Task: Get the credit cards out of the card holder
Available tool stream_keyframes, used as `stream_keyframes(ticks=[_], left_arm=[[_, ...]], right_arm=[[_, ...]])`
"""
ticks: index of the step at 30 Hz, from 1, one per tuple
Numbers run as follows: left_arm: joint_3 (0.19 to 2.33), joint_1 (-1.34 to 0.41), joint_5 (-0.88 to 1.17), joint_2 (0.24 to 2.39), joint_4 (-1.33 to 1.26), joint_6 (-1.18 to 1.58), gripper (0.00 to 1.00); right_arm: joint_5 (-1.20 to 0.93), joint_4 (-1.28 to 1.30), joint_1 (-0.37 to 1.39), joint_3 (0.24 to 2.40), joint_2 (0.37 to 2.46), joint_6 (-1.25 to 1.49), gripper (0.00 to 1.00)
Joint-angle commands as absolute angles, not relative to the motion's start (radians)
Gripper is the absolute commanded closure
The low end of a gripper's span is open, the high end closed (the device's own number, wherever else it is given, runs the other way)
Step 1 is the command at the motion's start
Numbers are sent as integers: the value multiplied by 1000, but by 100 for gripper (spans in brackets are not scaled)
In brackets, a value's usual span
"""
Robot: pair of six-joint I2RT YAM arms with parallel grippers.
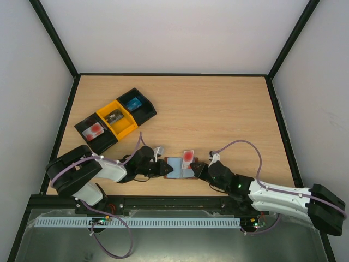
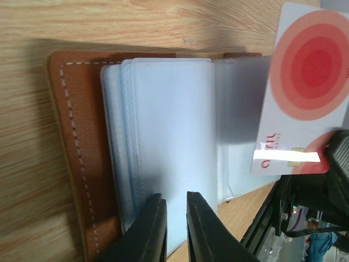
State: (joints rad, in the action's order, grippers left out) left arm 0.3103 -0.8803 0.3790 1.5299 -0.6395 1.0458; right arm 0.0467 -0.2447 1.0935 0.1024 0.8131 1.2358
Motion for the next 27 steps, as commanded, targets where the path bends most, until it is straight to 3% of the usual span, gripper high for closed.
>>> stream_keyframes(ticks=[1, 6, 11, 14, 20, 27], left_arm=[[335, -876, 384, 1496, -593, 1058, 81], [361, -877, 400, 1409, -586, 1076, 64], [356, -876, 418, 1310, -628, 1117, 38], [348, -876, 409, 1256, -643, 1133, 30], [332, -877, 408, 1195, -697, 1153, 26], [322, -879, 439, 1232, -797, 1195, 31]], right_arm=[[139, -130, 1097, 87, 715, 1248, 98], [144, -124, 1097, 84, 622, 1260, 98], [123, -213, 1098, 48, 551, 1294, 98], [114, -286, 1097, 19, 519, 1312, 98], [75, -405, 1097, 19, 512, 1332, 98], [-1, -607, 1098, 17, 621, 1376, 98]])
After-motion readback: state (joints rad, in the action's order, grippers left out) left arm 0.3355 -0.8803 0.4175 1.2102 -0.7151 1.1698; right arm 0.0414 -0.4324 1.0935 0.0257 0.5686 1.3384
